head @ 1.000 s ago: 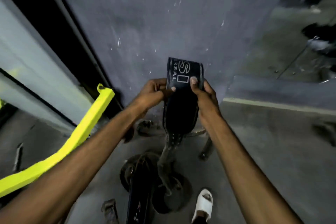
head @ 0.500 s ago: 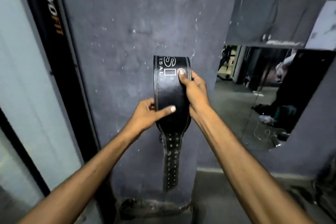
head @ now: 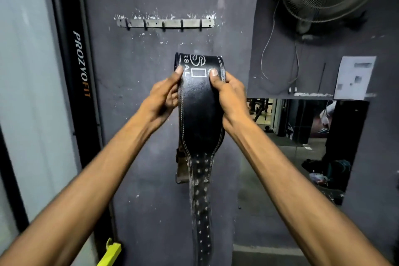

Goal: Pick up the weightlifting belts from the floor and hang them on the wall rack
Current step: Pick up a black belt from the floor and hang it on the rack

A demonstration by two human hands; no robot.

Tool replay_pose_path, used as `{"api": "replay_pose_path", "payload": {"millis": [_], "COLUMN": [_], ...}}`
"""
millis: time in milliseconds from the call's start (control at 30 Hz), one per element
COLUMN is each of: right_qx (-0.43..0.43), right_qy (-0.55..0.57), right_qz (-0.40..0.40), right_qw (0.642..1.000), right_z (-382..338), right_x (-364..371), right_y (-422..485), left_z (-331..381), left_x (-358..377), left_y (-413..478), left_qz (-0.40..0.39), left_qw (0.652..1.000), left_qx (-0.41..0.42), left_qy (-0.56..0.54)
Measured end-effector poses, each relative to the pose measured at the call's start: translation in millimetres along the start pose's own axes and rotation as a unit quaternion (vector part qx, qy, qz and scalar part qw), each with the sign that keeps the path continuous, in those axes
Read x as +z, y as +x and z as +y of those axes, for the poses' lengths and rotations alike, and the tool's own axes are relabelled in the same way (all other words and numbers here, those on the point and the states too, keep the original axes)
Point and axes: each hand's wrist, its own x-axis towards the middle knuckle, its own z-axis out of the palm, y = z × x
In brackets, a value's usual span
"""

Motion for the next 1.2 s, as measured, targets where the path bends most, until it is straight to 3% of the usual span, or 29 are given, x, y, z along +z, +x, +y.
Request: {"api": "replay_pose_path", "payload": {"millis": [200, 400, 567, 733, 833, 1000, 1200], "right_qx": [-0.051, -0.035, 0.016, 0.119, 0.14, 0.13, 0.03], "right_qy": [-0.052, -0.265, -0.139, -0.06, -0.025, 0.047, -0.044], "right_qz": [-0.062, -0.158, -0.162, -0.105, -0.062, -0.089, -0.14], "right_qw": [0.995, 0.95, 0.977, 0.985, 0.988, 0.986, 0.989], "right_z": [0.3, 67.7, 15.1, -35.9, -39.6, -26.8, -17.8], "right_x": [-25.8, -79.1, -67.3, -26.8, -11.3, -13.4, -21.3], "right_y": [-30.1, -96.7, -36.4, 31.0, 41.3, 29.1, 9.4], "left_z": [30.6, 35.5, 37.7, 31.2, 26.1, 35.0, 44.5], "left_x": [24.1, 21.6, 21.8, 17.4, 6.7, -6.6, 13.3], "left_y": [14.4, 11.0, 5.1, -4.7, -9.3, 4.0, 16.5], "left_qz": [0.026, 0.029, 0.025, -0.015, -0.038, -0.017, -0.025], "left_qw": [0.998, 0.999, 0.999, 1.0, 0.999, 0.99, 0.99], "left_qx": [0.047, 0.043, 0.041, 0.023, -0.002, -0.125, -0.139], "left_qy": [0.027, 0.003, 0.014, 0.008, -0.017, -0.061, -0.027]}}
